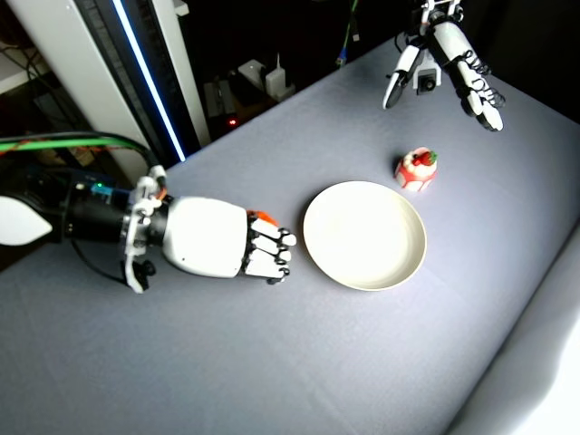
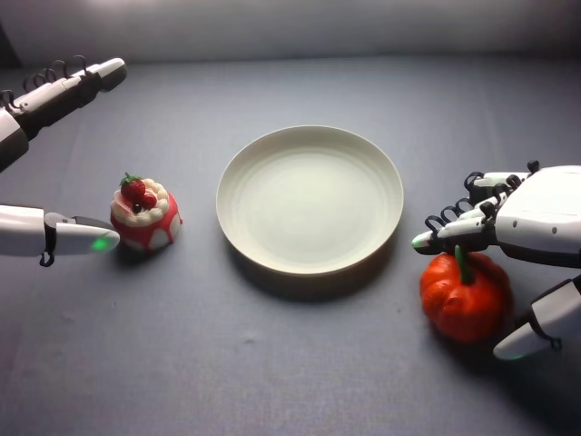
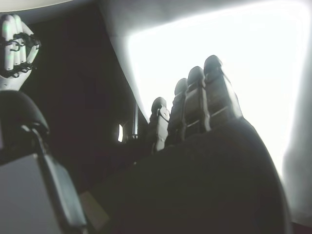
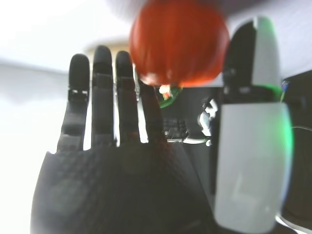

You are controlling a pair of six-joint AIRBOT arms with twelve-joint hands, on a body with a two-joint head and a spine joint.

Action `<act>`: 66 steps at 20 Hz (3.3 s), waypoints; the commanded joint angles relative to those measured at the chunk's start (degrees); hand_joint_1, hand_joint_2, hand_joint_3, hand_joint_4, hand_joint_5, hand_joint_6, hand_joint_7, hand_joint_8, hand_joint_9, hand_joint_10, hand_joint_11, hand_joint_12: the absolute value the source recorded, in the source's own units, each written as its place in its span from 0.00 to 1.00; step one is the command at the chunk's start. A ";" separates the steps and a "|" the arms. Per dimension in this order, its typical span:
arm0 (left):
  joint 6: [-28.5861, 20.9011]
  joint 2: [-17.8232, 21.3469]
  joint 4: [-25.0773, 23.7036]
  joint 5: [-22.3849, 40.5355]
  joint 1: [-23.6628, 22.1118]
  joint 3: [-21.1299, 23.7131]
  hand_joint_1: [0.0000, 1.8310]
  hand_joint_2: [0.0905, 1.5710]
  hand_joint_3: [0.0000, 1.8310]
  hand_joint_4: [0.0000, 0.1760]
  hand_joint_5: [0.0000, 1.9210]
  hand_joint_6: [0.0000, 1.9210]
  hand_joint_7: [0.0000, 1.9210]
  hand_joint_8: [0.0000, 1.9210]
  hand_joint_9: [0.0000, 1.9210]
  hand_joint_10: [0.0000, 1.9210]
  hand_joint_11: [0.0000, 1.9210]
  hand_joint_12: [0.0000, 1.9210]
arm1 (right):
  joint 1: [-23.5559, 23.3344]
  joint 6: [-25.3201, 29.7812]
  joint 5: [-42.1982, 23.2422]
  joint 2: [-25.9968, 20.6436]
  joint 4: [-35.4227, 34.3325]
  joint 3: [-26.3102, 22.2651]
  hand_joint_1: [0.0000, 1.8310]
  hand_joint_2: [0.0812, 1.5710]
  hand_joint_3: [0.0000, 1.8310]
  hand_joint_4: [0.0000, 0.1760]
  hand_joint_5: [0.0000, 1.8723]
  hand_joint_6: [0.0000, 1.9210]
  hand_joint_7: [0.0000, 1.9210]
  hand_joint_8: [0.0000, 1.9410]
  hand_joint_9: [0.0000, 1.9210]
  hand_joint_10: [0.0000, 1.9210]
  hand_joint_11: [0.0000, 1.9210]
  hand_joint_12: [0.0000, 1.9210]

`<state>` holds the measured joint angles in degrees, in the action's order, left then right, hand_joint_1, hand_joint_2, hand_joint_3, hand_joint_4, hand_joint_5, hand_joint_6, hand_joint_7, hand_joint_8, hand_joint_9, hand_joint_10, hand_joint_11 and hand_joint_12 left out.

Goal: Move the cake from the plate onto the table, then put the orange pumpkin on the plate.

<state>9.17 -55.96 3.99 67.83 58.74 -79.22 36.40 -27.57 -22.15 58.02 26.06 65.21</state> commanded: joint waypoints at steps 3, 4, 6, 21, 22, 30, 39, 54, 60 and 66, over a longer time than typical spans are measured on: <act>-0.18 0.12 2.22 6.83 -0.22 -0.20 0.53 0.52 0.00 1.00 0.00 0.00 0.00 0.00 0.00 0.00 0.02 0.01 | -0.11 0.59 -5.52 -0.28 -1.21 -0.13 0.43 0.56 0.00 0.00 0.19 0.01 0.26 0.01 0.29 0.04 0.06 0.66; -0.18 0.10 2.22 6.83 -0.22 -0.21 0.53 0.52 0.00 1.00 0.00 0.00 0.00 0.00 0.00 0.00 0.02 0.01 | -0.11 0.59 -5.56 -0.29 -1.21 -0.27 0.43 0.56 0.00 0.00 0.19 0.01 0.26 0.01 0.29 0.04 0.06 0.66; -0.18 0.03 2.22 6.84 -0.22 -0.21 0.52 0.51 0.00 1.00 0.00 0.00 0.00 0.00 0.01 0.00 0.00 0.00 | -0.06 0.59 -5.61 -0.30 -1.20 -0.44 0.45 0.57 0.00 0.08 0.20 0.01 0.27 0.01 0.29 0.04 0.06 0.65; -0.18 -0.32 2.22 6.81 -0.22 -0.17 0.48 0.53 0.00 1.00 0.00 0.00 0.00 0.00 0.01 0.00 0.00 0.00 | 3.18 0.96 -5.42 1.18 -1.01 0.15 0.57 0.65 0.00 0.00 0.32 0.01 0.38 0.02 0.25 0.47 0.18 0.76; -0.18 -0.32 2.22 6.81 -0.22 -0.17 0.48 0.53 0.01 1.00 0.00 0.00 0.00 0.00 0.00 0.00 0.00 0.00 | 3.31 0.96 -5.41 1.30 -1.01 0.21 0.60 0.66 0.00 0.00 0.36 0.03 0.41 0.04 0.27 0.56 0.21 0.80; -0.18 -0.48 2.25 6.83 -0.09 -0.14 0.47 0.54 0.00 1.00 0.00 0.00 0.00 0.00 0.00 0.00 0.00 0.00 | 3.35 0.98 -5.75 0.69 -1.22 0.27 0.65 0.75 0.00 0.00 0.40 0.64 0.47 0.66 0.43 0.72 0.39 0.87; -0.18 -0.63 2.53 6.89 0.37 -0.13 0.50 0.53 0.00 1.00 0.00 0.00 0.00 0.00 0.00 0.00 0.00 0.00 | 1.27 0.50 -8.15 -2.37 -2.03 -1.10 0.66 0.73 0.00 0.00 0.45 0.59 0.48 0.64 0.45 0.73 0.45 0.85; -0.18 -1.86 2.74 7.01 0.94 -1.24 0.50 0.54 0.00 1.00 0.00 0.00 0.00 0.00 0.05 0.00 0.01 0.15 | -14.78 -2.83 -7.56 -2.79 3.84 1.01 0.65 0.75 0.00 0.00 0.43 0.62 0.46 0.70 0.41 0.87 0.39 1.00; -0.18 -3.60 2.74 7.93 0.82 -2.72 0.49 0.54 0.00 1.00 0.00 0.00 0.00 0.00 0.06 0.00 0.00 0.24 | -18.56 -2.82 -4.00 6.05 7.81 7.37 0.72 0.74 0.00 0.00 0.40 0.66 0.45 0.66 0.43 0.75 0.34 0.91; -0.18 -5.10 2.07 8.58 -0.51 -4.73 0.50 0.53 0.00 1.00 0.00 0.00 0.00 0.00 0.04 0.00 0.00 0.19 | -18.56 -1.53 -5.16 15.38 5.48 16.06 0.67 0.75 0.00 0.00 0.42 0.64 0.45 0.70 0.39 0.80 0.29 0.95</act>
<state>9.19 -61.10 4.69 69.82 58.65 -84.01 18.39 -29.45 -21.17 73.69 32.84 81.45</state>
